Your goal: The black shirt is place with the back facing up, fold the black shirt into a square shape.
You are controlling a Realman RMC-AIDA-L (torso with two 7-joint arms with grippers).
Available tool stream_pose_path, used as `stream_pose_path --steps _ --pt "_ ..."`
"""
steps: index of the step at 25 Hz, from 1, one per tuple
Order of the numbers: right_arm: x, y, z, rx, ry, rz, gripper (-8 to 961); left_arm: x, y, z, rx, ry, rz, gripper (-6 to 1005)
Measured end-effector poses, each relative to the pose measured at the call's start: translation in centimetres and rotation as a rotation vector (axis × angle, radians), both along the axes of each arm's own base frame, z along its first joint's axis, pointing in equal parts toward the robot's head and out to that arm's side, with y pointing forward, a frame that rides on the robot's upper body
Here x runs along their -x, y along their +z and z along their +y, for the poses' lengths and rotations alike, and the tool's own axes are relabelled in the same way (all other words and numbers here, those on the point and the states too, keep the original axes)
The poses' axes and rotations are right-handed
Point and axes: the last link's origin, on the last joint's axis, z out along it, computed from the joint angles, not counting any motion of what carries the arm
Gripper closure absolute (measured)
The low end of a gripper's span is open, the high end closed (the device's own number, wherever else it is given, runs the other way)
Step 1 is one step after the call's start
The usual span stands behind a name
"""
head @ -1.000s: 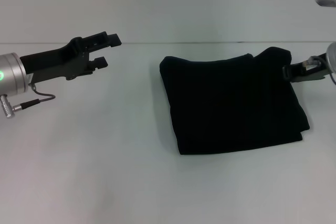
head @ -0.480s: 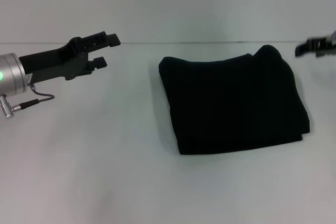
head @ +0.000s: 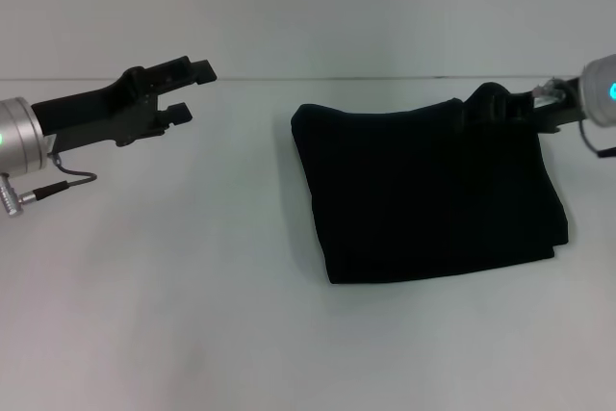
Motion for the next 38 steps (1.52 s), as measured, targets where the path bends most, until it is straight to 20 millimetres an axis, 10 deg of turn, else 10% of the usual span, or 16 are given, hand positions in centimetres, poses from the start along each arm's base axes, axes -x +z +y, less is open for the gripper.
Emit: stream_pose_path --steps 10,22,29,38 --pt "-4.1 -1.8 0.8 -0.177 -0.057 -0.120 397 0.0 0.0 0.1 -0.007 -0.004 0.006 122" --pt "0.5 5.7 1.4 -0.123 0.017 0.034 396 0.0 -0.8 -1.7 0.144 -0.049 0.032 122" --pt "1.6 8.7 0.6 -0.072 0.005 0.116 390 -1.2 -4.9 -5.0 0.449 -0.104 0.011 123" --pt "1.5 8.7 0.3 -0.060 -0.005 0.131 389 -2.5 -11.3 -4.2 0.412 0.021 0.004 128"
